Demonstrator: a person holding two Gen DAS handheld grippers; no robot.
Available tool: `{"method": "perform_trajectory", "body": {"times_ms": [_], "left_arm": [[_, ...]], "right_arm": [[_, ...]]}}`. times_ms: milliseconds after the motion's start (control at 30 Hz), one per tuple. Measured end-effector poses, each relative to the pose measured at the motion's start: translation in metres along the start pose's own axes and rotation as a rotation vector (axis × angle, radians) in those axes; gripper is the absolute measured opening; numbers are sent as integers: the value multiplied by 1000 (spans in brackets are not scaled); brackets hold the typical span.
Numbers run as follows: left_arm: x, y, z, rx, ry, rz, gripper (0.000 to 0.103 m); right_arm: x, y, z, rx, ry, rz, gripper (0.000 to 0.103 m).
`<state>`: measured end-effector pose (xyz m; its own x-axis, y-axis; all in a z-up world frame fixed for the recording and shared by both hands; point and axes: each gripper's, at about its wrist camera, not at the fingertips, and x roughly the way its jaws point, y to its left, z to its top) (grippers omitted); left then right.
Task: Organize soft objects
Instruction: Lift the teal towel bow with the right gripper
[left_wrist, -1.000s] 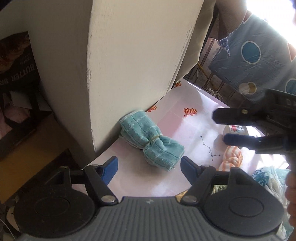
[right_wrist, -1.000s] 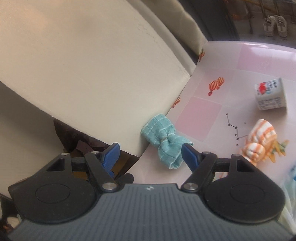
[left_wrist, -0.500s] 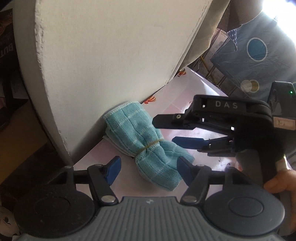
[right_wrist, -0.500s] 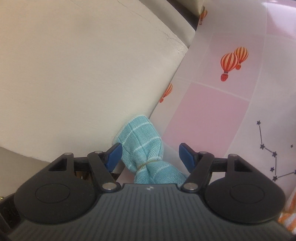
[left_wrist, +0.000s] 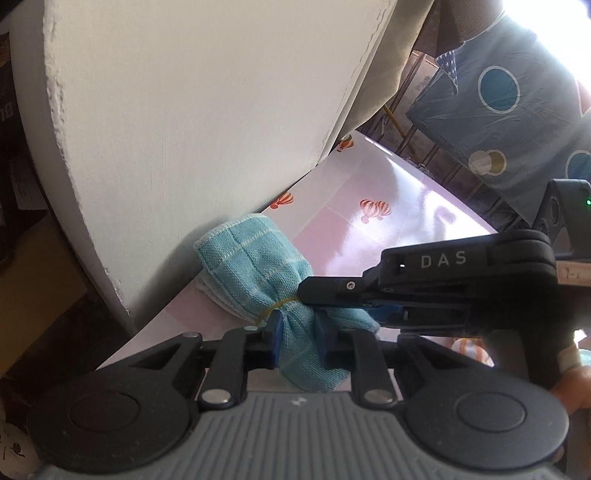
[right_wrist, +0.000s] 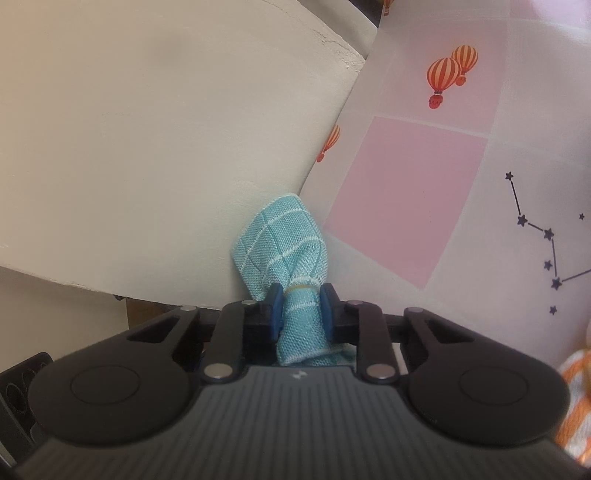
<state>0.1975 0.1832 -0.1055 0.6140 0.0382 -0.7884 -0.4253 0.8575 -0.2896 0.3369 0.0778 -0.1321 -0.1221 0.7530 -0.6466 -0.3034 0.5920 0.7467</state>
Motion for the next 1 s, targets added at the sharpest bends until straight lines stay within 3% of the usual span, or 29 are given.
{"method": "perform_trajectory", "body": {"times_ms": [500,767,1000], "left_arm": [[-109,-50,-13,129,-141,-135,19],[-161,-117,-43,297,-203,-265,15],[-182,-205,-89,492,-169,-444,12]], "right_arm": [[-109,46,-47,-31,-170,38,19],[-211,40,-105,-21,-335,61,19],[-311,-1,-175,61,-507,43,10]]}}
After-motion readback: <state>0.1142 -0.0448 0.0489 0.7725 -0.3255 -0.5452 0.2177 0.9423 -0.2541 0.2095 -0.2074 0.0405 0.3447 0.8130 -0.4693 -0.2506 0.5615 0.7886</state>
